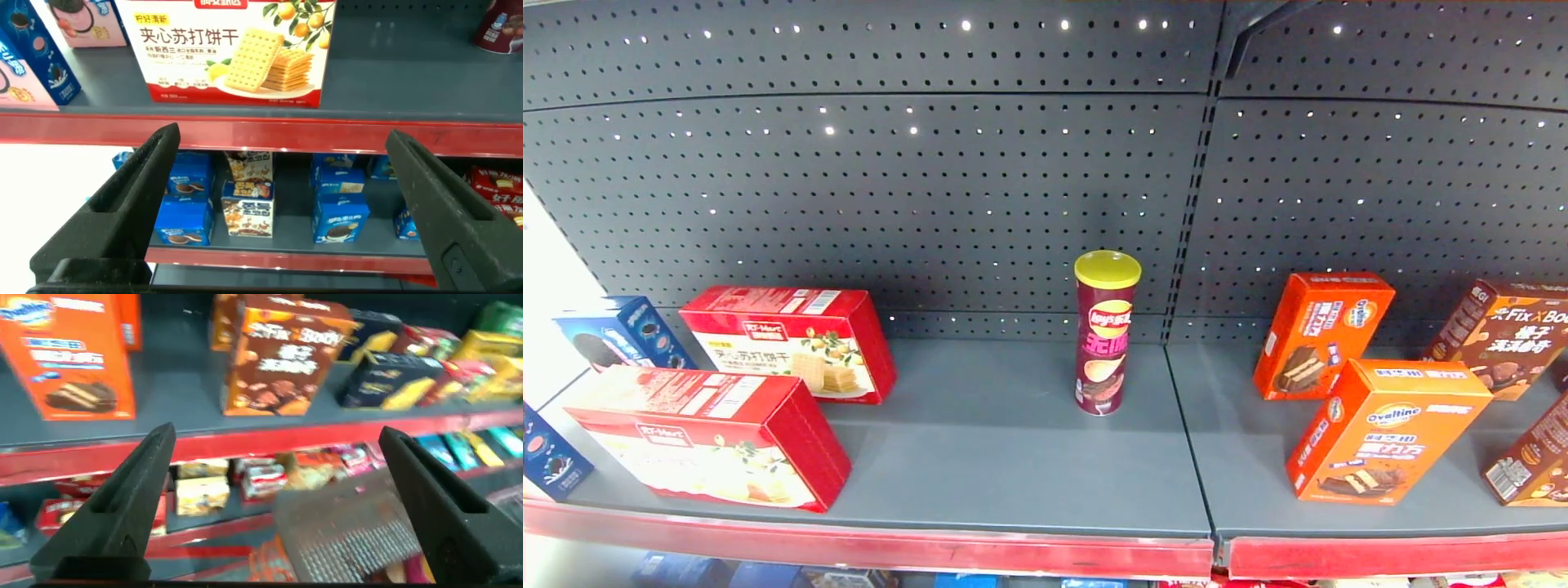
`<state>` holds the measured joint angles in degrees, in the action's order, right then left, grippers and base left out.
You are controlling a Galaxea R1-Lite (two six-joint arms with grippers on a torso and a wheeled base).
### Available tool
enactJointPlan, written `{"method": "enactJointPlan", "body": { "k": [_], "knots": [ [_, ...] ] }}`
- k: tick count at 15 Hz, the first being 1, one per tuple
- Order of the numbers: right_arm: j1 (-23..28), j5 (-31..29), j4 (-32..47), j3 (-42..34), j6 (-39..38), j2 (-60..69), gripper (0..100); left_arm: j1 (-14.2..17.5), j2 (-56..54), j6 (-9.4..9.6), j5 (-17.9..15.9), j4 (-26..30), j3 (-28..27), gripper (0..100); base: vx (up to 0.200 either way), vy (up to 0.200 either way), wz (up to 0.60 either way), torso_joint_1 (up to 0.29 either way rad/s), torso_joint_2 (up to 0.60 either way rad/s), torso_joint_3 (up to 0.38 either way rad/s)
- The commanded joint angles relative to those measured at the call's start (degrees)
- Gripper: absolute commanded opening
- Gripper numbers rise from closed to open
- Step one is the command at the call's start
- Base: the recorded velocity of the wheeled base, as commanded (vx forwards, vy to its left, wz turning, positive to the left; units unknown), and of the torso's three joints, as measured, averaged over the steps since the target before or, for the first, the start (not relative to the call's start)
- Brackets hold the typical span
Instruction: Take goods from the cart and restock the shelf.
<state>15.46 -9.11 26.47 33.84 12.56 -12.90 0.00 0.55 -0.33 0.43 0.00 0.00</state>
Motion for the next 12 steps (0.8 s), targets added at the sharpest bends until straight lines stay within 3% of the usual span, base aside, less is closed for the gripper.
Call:
{"method": "enactJointPlan", "body": {
  "k": [1, 2, 4, 6, 12],
  "knots": [
    [4.0, -0.1, 2.5, 1.7, 0.4, 1.3, 100, 0.0, 0.0, -0.11, 0.0, 0.0, 0.0, 100, 0.000, 0.000, 0.00, 0.000, 0.00, 0.000],
    [4.2, 0.1, 3.2, 1.8, 0.4, 1.7, 100, 0.0, 0.0, -0.02, 0.0, 0.0, 0.0, 100, 0.000, 0.000, 0.00, 0.000, 0.00, 0.000],
    [4.3, 7.1, 7.9, 1.8, 0.4, 7.3, 100, 0.0, 0.0, -0.02, 0.0, 0.0, 0.0, 100, 0.000, 0.000, 0.00, 0.000, 0.00, 0.000],
    [3.7, 8.5, 10.3, 1.5, 0.3, 10.3, 100, 0.0, 0.0, -0.02, 0.0, 0.0, 0.0, 100, 0.000, 0.000, 0.00, 0.000, 0.00, 0.000],
    [3.8, 9.9, 1.2, -6.9, 0.2, 11.8, 100, 0.0, 0.0, -0.02, 0.0, 0.0, 0.0, 100, 0.000, 0.000, 0.00, 0.000, 0.00, 0.000]
  ]
}}
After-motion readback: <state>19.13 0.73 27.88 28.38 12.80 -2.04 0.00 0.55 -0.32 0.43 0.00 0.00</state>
